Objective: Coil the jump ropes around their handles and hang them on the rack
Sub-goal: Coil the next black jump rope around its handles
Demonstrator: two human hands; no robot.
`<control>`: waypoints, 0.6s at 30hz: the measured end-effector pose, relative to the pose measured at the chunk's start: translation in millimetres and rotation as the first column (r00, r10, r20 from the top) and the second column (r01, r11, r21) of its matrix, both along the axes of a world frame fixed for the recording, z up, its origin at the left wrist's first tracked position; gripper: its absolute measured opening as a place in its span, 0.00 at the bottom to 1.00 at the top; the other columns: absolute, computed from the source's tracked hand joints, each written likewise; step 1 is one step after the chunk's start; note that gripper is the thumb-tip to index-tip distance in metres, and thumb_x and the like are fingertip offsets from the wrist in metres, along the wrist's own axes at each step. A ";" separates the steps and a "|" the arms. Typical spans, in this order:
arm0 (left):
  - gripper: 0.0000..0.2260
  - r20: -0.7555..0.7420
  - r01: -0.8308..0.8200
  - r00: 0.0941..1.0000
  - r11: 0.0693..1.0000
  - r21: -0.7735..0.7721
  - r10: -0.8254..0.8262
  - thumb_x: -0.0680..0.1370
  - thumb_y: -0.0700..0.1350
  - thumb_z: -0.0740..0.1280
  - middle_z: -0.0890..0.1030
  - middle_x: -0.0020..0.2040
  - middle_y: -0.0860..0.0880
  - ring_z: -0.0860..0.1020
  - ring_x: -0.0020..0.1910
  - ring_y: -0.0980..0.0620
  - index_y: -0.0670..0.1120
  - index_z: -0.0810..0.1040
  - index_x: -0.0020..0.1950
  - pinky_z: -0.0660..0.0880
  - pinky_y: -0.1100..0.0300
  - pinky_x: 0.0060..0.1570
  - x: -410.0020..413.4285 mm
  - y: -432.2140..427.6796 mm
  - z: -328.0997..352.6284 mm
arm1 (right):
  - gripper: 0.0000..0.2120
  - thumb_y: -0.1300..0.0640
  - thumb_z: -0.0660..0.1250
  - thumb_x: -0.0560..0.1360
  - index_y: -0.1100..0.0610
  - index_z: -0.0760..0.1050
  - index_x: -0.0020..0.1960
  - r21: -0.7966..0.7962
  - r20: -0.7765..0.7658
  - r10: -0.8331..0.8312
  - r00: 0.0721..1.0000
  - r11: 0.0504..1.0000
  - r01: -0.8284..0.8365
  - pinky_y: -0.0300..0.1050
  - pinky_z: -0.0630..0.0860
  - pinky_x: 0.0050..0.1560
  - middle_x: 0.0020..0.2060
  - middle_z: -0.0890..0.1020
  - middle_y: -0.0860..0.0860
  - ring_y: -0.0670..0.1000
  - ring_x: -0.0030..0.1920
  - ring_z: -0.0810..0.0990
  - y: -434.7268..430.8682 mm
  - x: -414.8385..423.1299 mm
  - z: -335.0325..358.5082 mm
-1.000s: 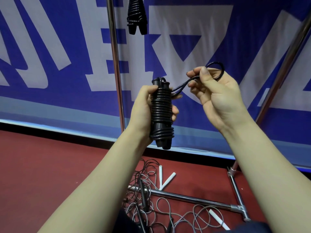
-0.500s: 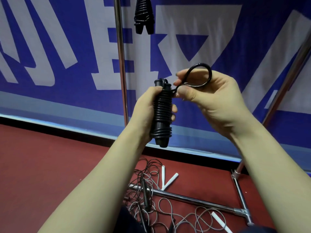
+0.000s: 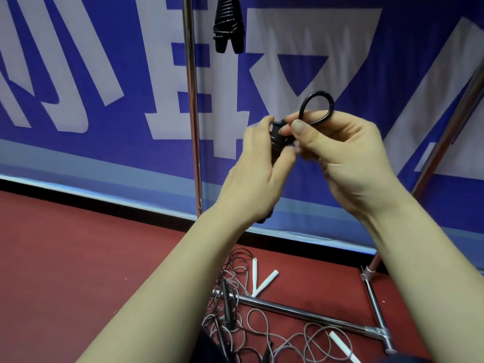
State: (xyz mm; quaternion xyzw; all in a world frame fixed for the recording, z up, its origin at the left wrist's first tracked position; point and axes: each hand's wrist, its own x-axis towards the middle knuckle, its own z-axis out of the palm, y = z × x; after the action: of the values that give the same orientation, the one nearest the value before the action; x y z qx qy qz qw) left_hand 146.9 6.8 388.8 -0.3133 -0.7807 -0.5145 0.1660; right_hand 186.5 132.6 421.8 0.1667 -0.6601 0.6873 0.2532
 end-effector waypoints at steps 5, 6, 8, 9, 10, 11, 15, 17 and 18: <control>0.29 0.129 0.126 0.985 0.989 -0.077 -0.116 0.83 0.48 0.52 0.64 0.66 0.55 0.73 0.60 0.50 0.56 0.41 0.80 0.74 0.53 0.58 -2.5 -6.3 1.9 | 0.06 0.68 0.68 0.76 0.59 0.81 0.48 0.019 0.000 -0.064 0.998 0.998 0.064 0.38 0.74 0.40 0.36 0.84 0.49 0.46 0.34 0.77 -0.1 -6.7 -5.2; 0.29 0.175 0.199 0.966 0.980 -0.027 -0.192 0.84 0.47 0.53 0.65 0.65 0.55 0.70 0.64 0.54 0.55 0.40 0.80 0.70 0.59 0.63 -3.1 -7.7 2.0 | 0.05 0.68 0.68 0.76 0.60 0.80 0.48 0.001 0.002 -0.067 0.998 0.998 0.067 0.37 0.74 0.41 0.36 0.84 0.49 0.45 0.35 0.77 0.7 -7.8 -5.5; 0.30 0.237 0.251 0.939 0.968 0.017 -0.248 0.84 0.47 0.59 0.66 0.69 0.57 0.67 0.67 0.61 0.52 0.44 0.81 0.66 0.67 0.64 -6.1 -9.1 3.6 | 0.05 0.66 0.67 0.77 0.59 0.80 0.49 -0.048 0.010 -0.069 0.998 0.996 0.069 0.37 0.74 0.42 0.37 0.83 0.49 0.45 0.36 0.77 3.6 -9.9 -6.4; 0.32 0.237 0.232 0.942 0.972 0.049 -0.237 0.82 0.47 0.63 0.68 0.70 0.56 0.68 0.67 0.61 0.51 0.49 0.81 0.67 0.65 0.66 -9.8 -9.1 3.3 | 0.05 0.65 0.67 0.77 0.59 0.80 0.49 -0.059 0.013 -0.070 0.997 0.996 0.070 0.38 0.74 0.43 0.37 0.83 0.49 0.46 0.36 0.77 5.3 -10.9 -6.8; 0.33 0.246 0.198 0.943 0.973 0.120 -0.222 0.80 0.47 0.68 0.71 0.69 0.55 0.71 0.66 0.59 0.51 0.54 0.80 0.70 0.60 0.66 -12.9 -9.1 2.8 | 0.05 0.65 0.66 0.77 0.59 0.80 0.49 -0.065 0.016 -0.062 0.998 0.996 0.063 0.38 0.74 0.43 0.37 0.83 0.49 0.46 0.37 0.77 6.7 -11.5 -6.8; 0.35 0.279 0.163 0.935 0.965 0.207 -0.218 0.76 0.48 0.73 0.73 0.67 0.53 0.74 0.64 0.57 0.51 0.60 0.79 0.73 0.58 0.64 -14.7 -9.4 3.0 | 0.05 0.65 0.65 0.78 0.60 0.79 0.50 -0.078 0.019 -0.042 0.999 0.996 0.043 0.39 0.74 0.43 0.38 0.83 0.49 0.46 0.36 0.76 7.3 -11.7 -6.8; 0.20 0.320 0.197 0.889 0.905 0.377 -0.327 0.71 0.44 0.77 0.83 0.51 0.49 0.81 0.46 0.57 0.48 0.79 0.61 0.79 0.60 0.47 -14.4 -6.5 4.4 | 0.05 0.65 0.62 0.78 0.61 0.77 0.50 -0.229 0.039 0.118 0.992 0.968 -0.106 0.38 0.75 0.41 0.38 0.82 0.51 0.45 0.34 0.74 5.6 -9.6 -5.5; 0.18 0.283 0.172 0.899 0.866 0.470 -0.333 0.68 0.42 0.78 0.83 0.48 0.50 0.81 0.47 0.54 0.46 0.78 0.56 0.81 0.51 0.51 -10.1 -3.0 4.7 | 0.05 0.64 0.62 0.77 0.60 0.76 0.49 -0.309 0.034 0.206 0.978 0.933 -0.186 0.37 0.74 0.41 0.39 0.81 0.51 0.45 0.35 0.73 3.3 -8.5 -4.6; 0.19 0.263 0.164 0.905 0.847 0.506 -0.333 0.67 0.43 0.78 0.82 0.48 0.49 0.81 0.48 0.52 0.46 0.76 0.54 0.81 0.46 0.53 -8.2 -1.1 4.5 | 0.05 0.63 0.63 0.76 0.60 0.76 0.49 -0.340 0.024 0.246 0.969 0.913 -0.223 0.37 0.74 0.41 0.40 0.81 0.51 0.45 0.35 0.73 2.1 -8.1 -4.4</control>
State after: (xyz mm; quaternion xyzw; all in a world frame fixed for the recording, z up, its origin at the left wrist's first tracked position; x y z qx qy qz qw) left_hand 138.8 5.7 393.3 -0.2694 -0.6000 -0.7526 0.0305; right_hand 178.4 134.7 417.5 0.1763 -0.5168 0.8201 0.1713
